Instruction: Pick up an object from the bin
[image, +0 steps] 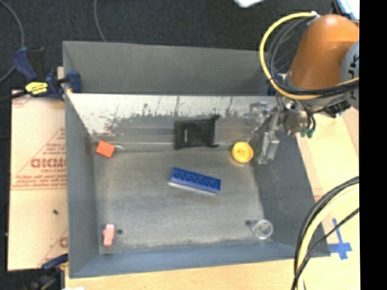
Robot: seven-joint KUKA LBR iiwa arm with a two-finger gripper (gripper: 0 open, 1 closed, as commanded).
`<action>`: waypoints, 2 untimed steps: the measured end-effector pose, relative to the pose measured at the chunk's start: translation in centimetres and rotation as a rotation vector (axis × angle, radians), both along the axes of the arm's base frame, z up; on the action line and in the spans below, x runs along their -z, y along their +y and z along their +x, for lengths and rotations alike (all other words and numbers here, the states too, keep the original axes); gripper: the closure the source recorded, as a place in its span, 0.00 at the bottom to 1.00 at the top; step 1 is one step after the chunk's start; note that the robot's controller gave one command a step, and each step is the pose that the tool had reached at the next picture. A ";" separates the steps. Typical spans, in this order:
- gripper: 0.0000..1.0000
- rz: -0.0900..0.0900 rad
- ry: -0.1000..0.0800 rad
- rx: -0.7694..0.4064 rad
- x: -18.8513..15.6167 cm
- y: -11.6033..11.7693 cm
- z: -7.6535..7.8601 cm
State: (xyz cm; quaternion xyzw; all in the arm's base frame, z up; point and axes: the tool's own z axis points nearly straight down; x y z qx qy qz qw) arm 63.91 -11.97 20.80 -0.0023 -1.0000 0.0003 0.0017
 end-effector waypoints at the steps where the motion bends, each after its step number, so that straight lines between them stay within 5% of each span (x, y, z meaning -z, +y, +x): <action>1: 0.00 -0.001 -0.009 -0.003 -0.5 0.0 0.2; 2: 0.00 -0.002 -0.007 -0.103 7.0 1.9 -0.4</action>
Offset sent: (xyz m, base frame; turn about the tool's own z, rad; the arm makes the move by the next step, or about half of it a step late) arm -0.0059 0.0218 -0.0772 -0.1119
